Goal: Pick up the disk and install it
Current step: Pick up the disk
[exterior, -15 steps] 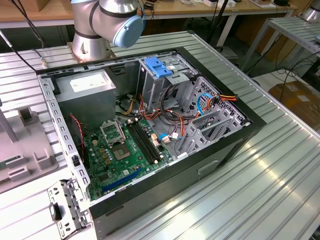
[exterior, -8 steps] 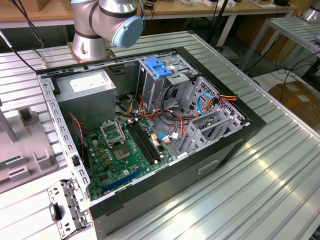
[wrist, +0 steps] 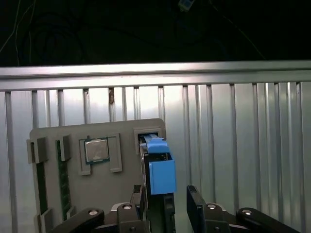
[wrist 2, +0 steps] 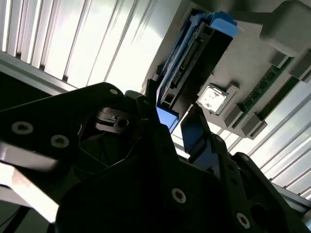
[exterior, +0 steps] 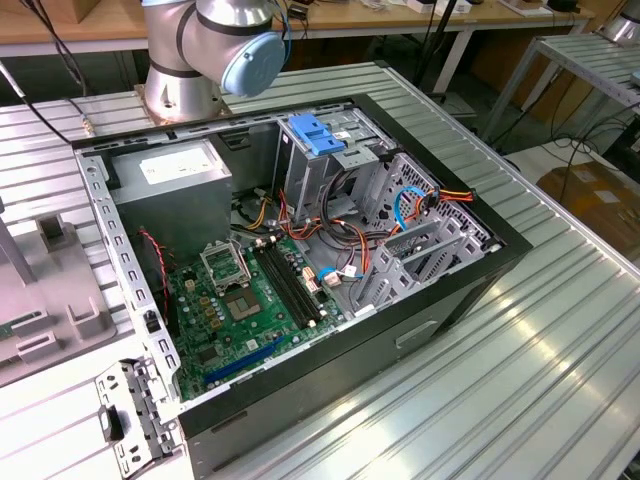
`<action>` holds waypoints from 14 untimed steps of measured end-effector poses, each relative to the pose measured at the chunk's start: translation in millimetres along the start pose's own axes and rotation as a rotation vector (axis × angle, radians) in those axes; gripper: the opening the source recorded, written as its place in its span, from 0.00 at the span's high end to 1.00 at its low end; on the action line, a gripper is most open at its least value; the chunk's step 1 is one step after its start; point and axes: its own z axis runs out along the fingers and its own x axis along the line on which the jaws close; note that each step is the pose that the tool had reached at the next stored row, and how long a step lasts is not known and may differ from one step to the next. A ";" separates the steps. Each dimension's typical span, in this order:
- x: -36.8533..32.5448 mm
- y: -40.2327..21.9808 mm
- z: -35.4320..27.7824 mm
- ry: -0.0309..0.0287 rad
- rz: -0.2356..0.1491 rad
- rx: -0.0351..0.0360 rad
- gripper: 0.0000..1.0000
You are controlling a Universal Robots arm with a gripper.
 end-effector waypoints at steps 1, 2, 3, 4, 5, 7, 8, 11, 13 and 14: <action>0.1 0.0 1.4 0.0001 -0.004 -0.0007 0.52; 0.2 -0.1 3.1 0.0002 -0.007 -0.0016 0.52; 0.4 -0.1 4.2 0.0002 -0.008 -0.0019 0.52; 0.5 0.0 5.5 0.0002 -0.009 -0.0020 0.52; 0.6 0.2 5.9 0.0003 -0.009 -0.0021 0.52; 0.9 0.8 7.1 0.0002 -0.010 -0.0020 0.52; 1.0 1.3 7.8 0.0002 -0.010 -0.0021 0.52; 1.1 1.5 9.5 0.0001 -0.010 -0.0020 0.52; 1.2 1.6 10.7 0.0002 -0.010 -0.0020 0.52; 1.3 1.6 11.4 0.0002 -0.010 -0.0020 0.52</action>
